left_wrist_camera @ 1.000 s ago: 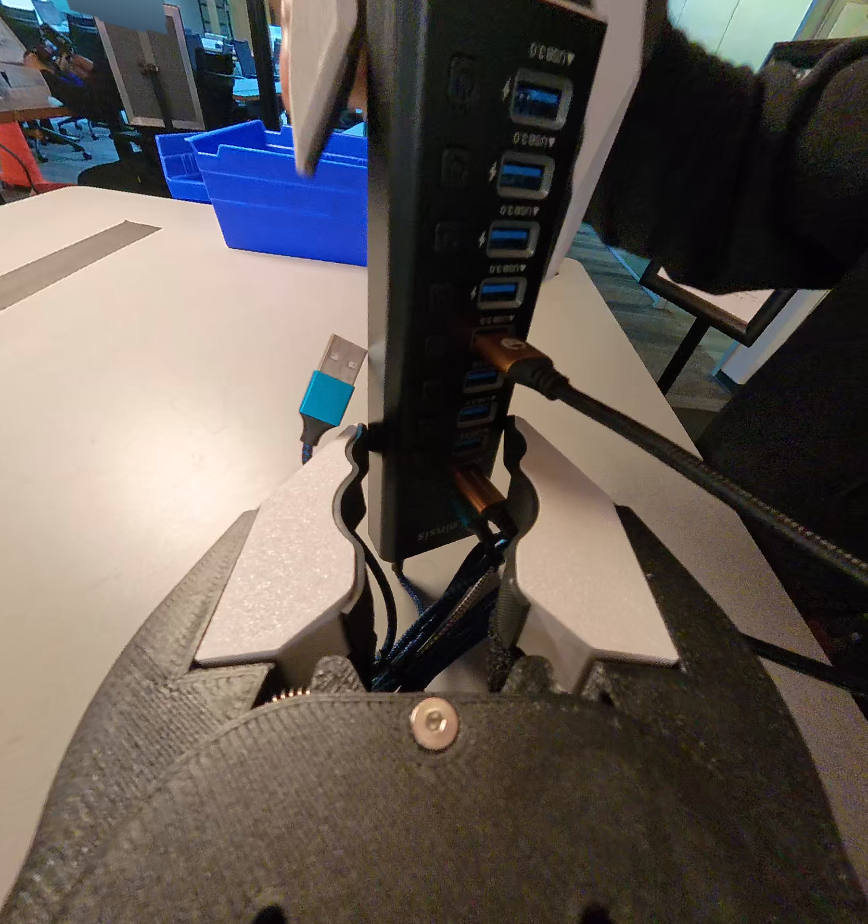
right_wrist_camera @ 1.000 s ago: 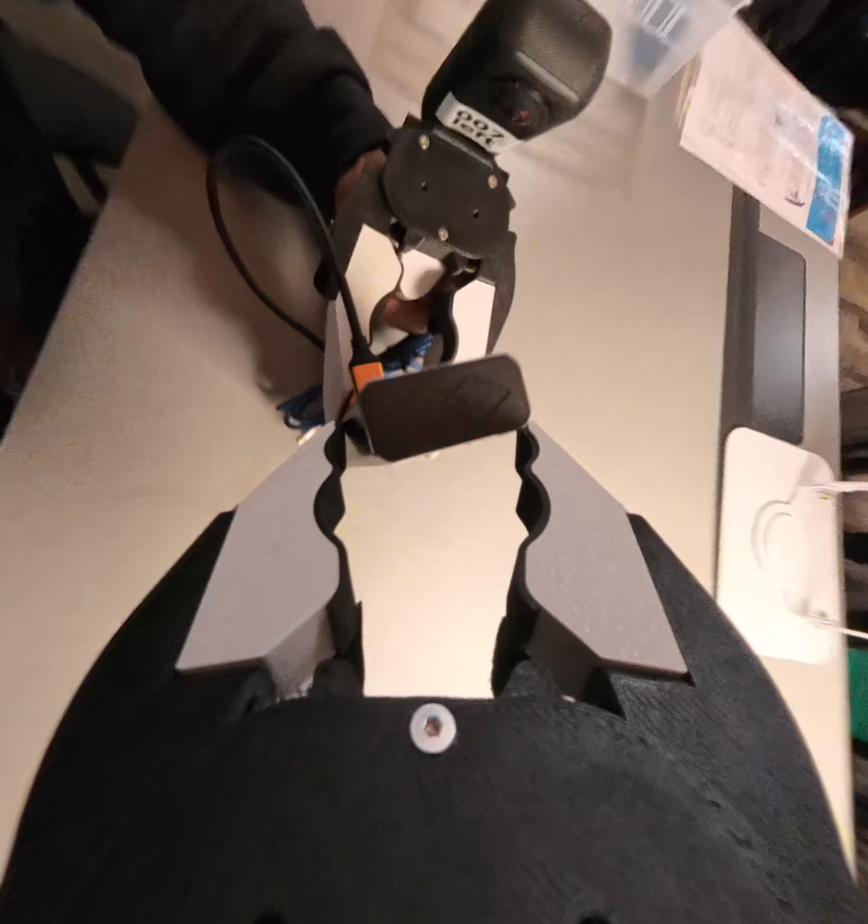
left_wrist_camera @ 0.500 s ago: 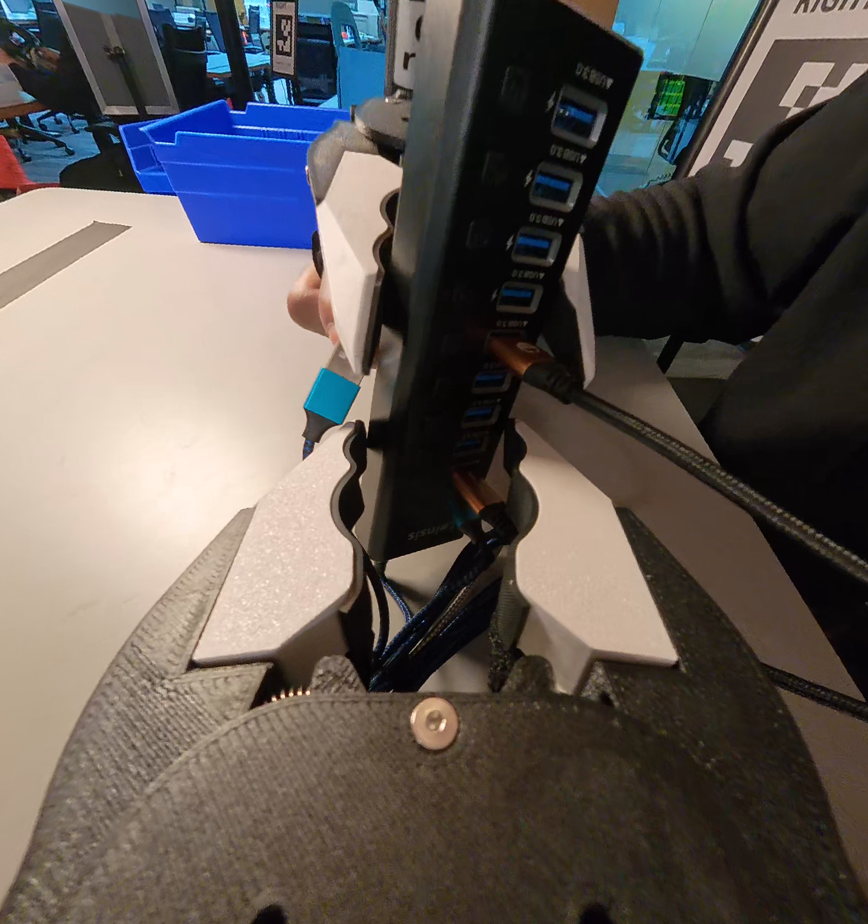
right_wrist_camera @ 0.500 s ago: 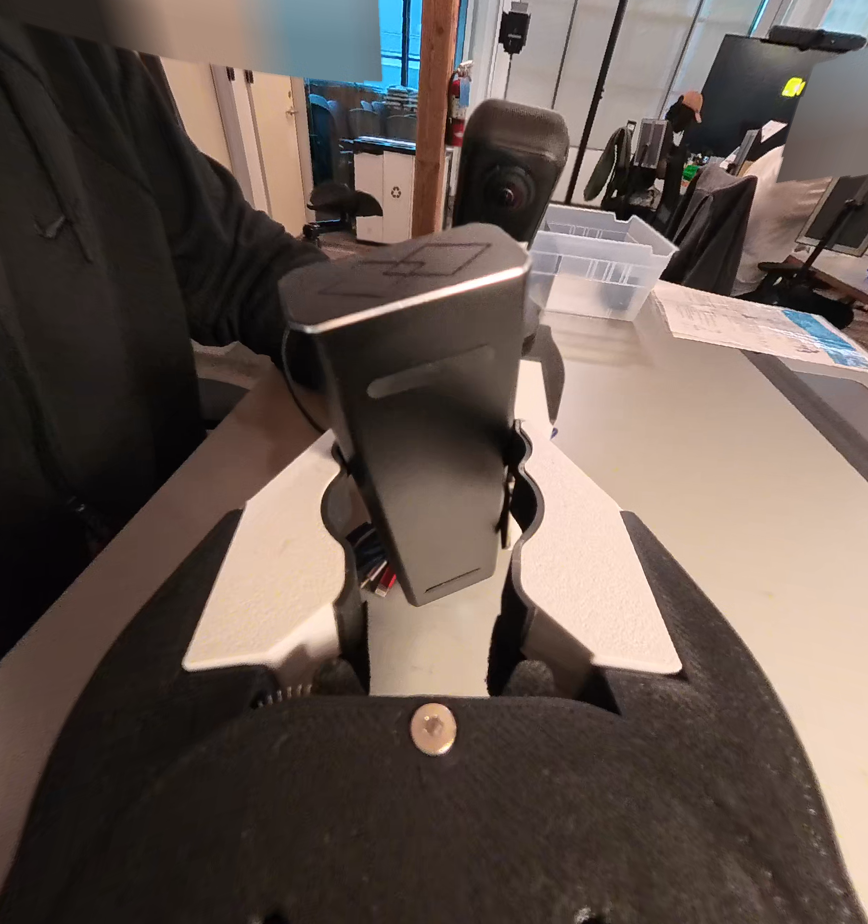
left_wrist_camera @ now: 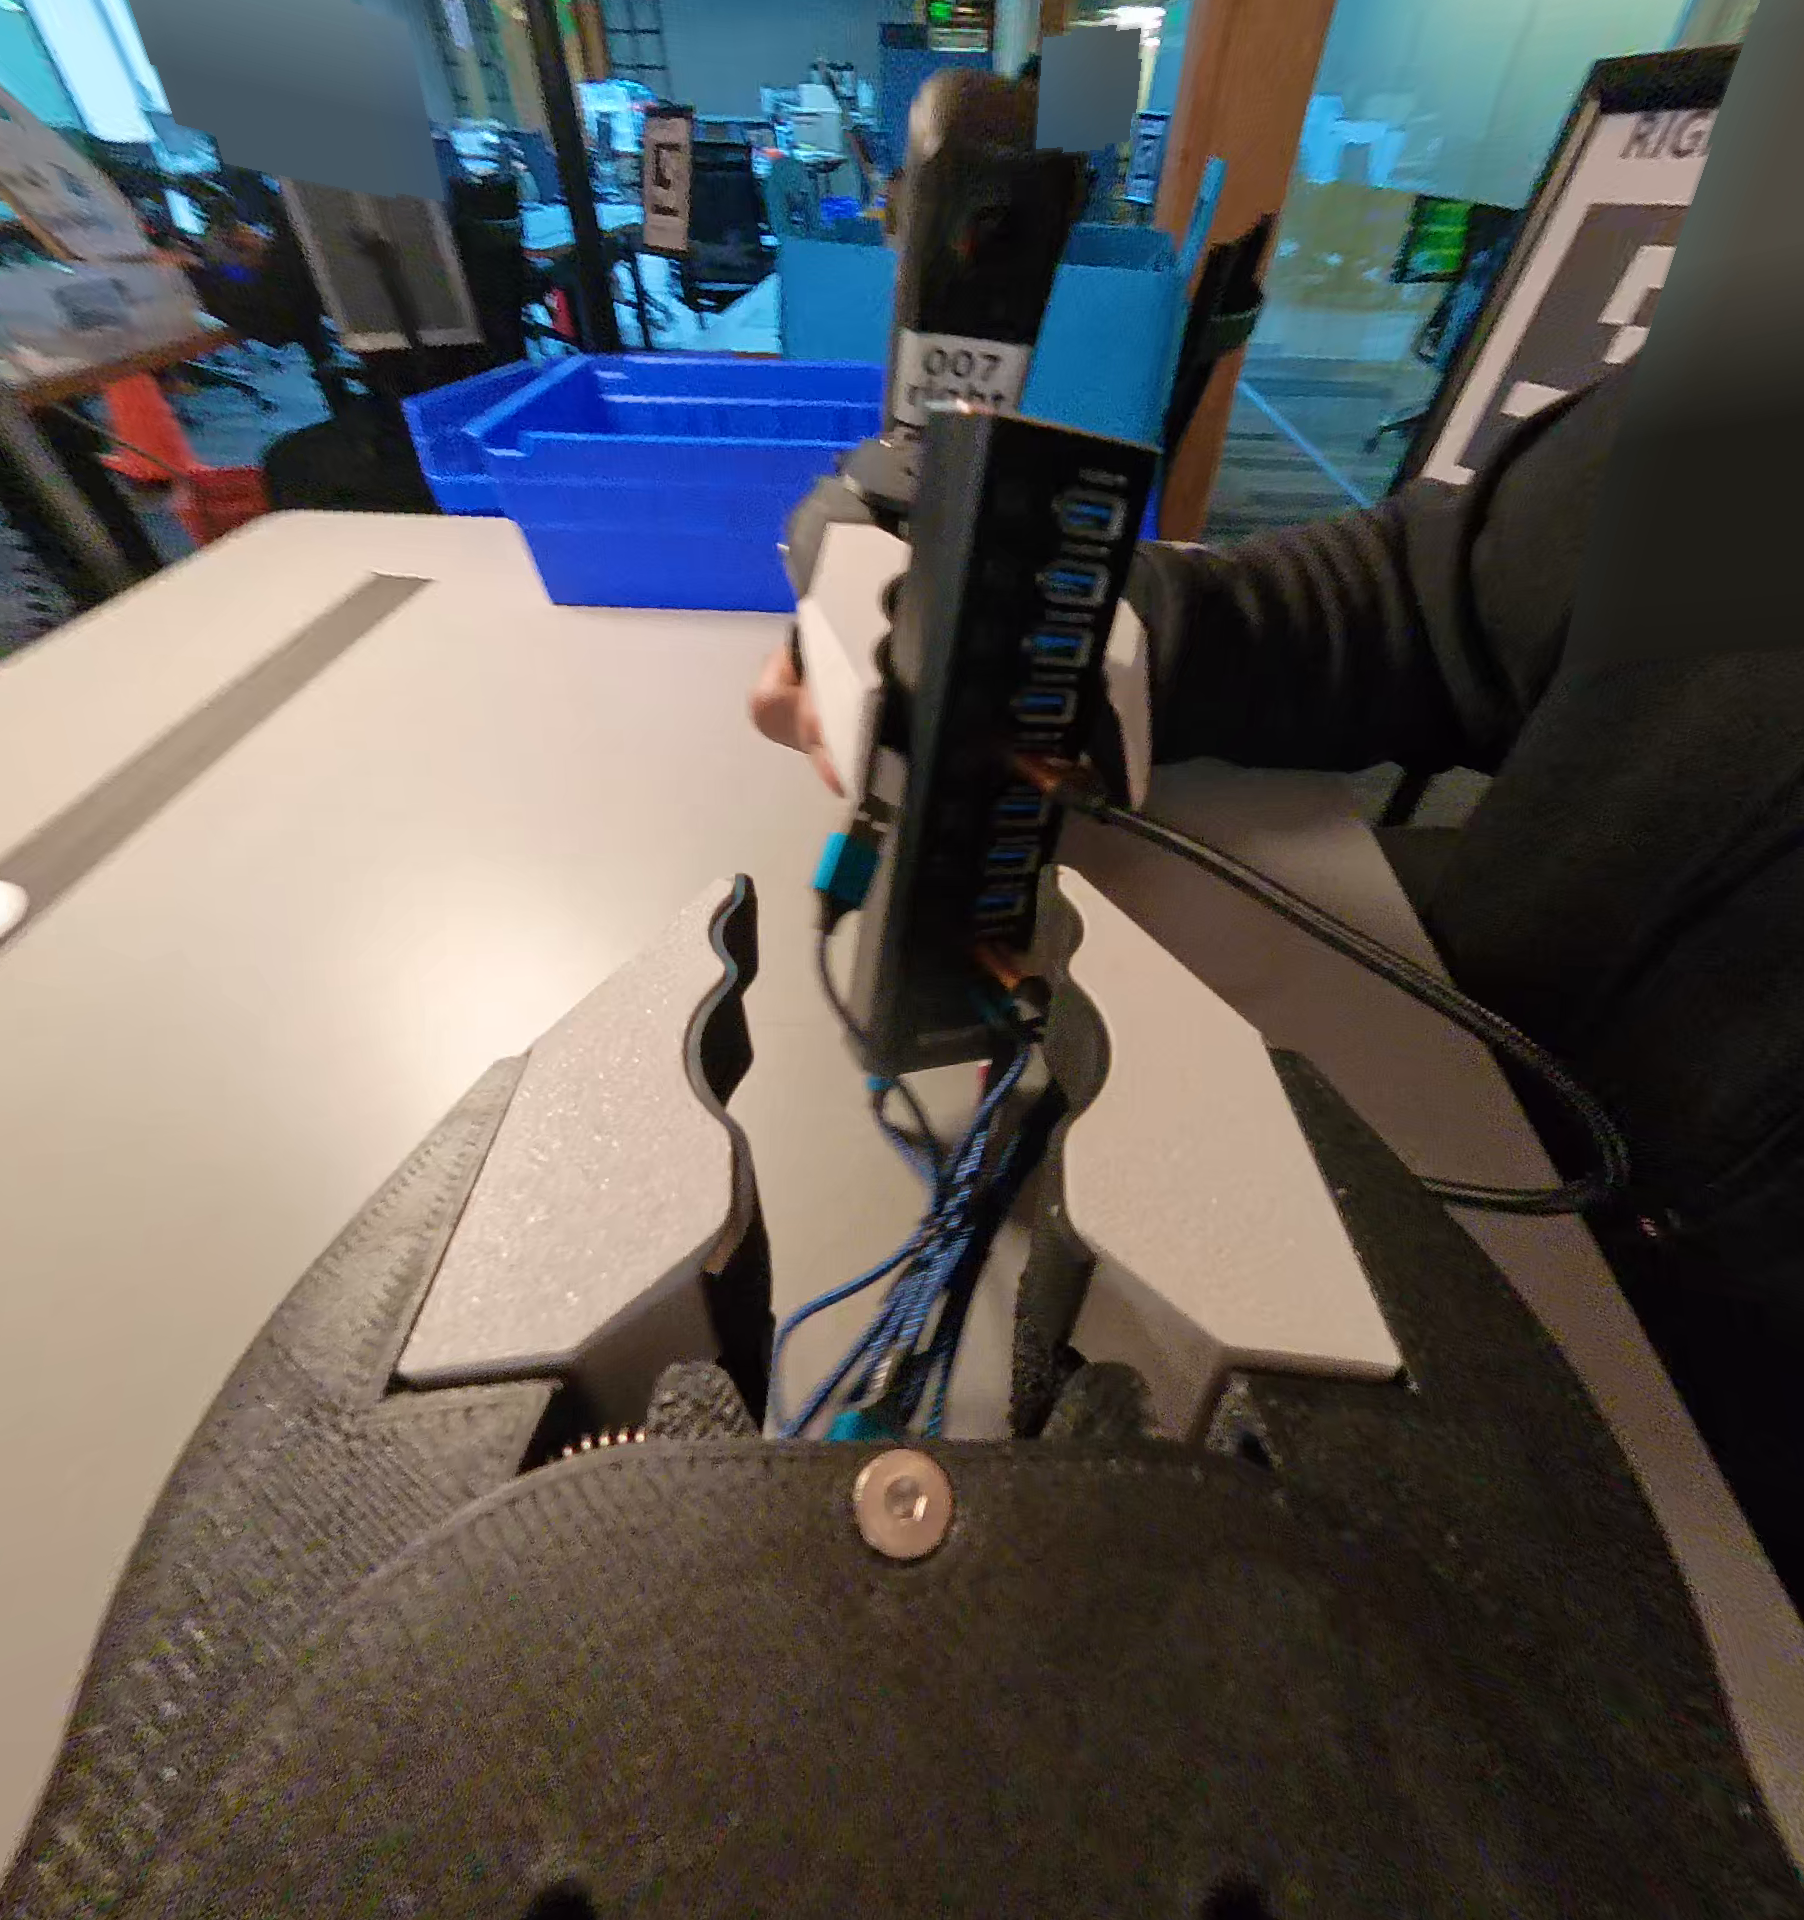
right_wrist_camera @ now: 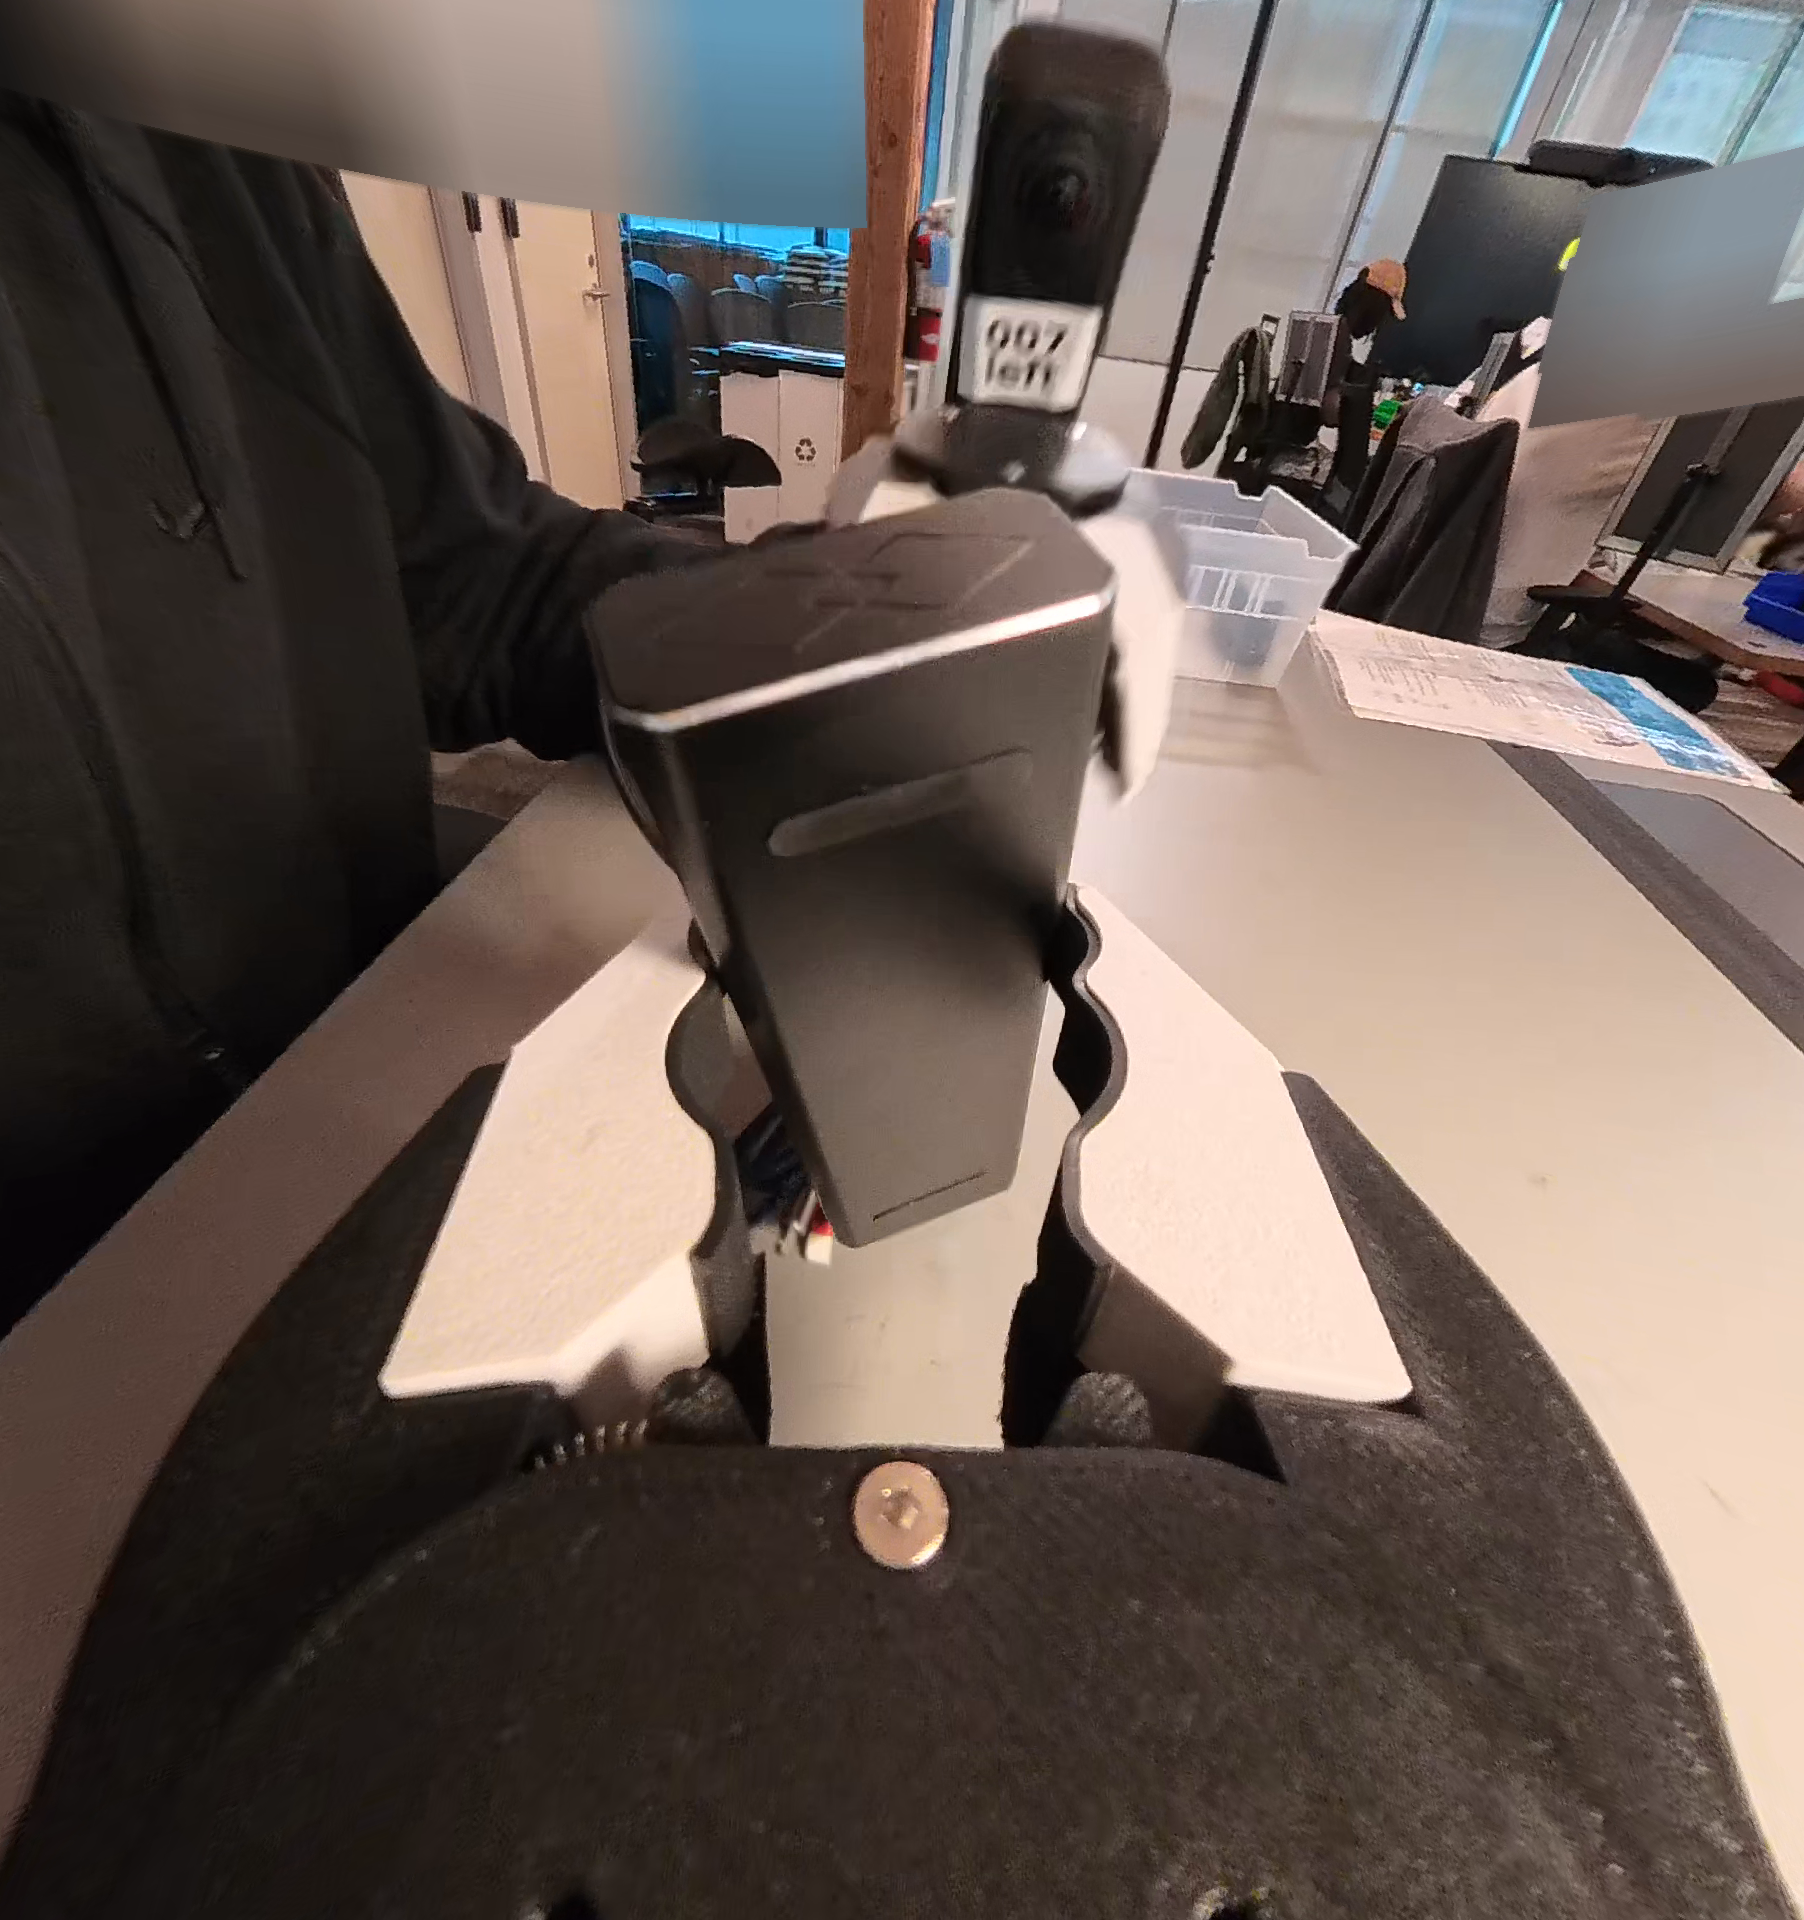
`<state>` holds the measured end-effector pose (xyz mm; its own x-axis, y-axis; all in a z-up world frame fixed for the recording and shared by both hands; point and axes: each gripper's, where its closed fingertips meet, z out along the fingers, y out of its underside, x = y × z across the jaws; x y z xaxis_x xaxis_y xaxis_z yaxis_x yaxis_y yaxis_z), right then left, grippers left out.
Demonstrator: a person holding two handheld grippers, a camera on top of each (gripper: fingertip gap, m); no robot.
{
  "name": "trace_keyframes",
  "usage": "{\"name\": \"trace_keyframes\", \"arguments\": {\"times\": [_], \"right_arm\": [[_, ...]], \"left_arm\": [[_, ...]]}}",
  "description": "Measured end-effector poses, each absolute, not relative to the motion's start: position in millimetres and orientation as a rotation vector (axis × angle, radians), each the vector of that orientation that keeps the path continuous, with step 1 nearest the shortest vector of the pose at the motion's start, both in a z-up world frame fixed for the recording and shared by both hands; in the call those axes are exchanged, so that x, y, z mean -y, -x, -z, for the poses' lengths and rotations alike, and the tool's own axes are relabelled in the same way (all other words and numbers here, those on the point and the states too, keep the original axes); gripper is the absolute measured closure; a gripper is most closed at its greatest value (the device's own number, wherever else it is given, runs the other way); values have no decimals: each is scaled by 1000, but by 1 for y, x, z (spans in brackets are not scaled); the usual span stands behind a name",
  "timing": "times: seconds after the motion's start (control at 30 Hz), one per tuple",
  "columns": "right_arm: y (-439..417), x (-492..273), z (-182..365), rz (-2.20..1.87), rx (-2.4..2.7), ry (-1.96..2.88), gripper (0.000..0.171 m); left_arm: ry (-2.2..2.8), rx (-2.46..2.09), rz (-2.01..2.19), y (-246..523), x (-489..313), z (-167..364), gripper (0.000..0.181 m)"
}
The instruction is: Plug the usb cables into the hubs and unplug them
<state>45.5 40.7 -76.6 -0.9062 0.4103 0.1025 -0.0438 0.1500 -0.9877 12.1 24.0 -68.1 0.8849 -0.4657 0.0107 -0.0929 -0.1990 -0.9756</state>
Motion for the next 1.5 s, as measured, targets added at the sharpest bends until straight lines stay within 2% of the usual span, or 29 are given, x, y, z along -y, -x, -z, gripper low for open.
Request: {"name": "trace_keyframes", "arguments": {"times": [0.13, 0.3, 0.5, 0.63, 0.93, 1.17, 1.3, 1.5], "right_arm": [[-47, -39, 75, -1829, 2099, 342, 110], [-47, -37, 74, -1841, 2105, 339, 110], [-45, -40, 74, -1853, 2101, 355, 110], [-44, -44, 75, -1872, 2090, 384, 110], [-33, -55, 74, -1940, 2052, 511, 110], [-22, -61, 74, -1987, 2001, 621, 110], [-18, -63, 75, -1943, 1993, 655, 110], [-19, -60, 74, -1928, 2003, 637, 110]], "left_arm": [[1778, -373, 276, 19, -17, 62, 125], [1891, -537, 340, 8, -31, 102, 124], [1856, -651, 504, -26, -45, 107, 144], [1866, -722, 378, -22, -39, 116, 141], [1762, -692, 395, -11, -25, 98, 142], [1732, -786, 357, -22, -20, 106, 140], [1815, -699, 262, 2, -20, 107, 142], [1790, -764, 419, -2, 7, 101, 139]]}}
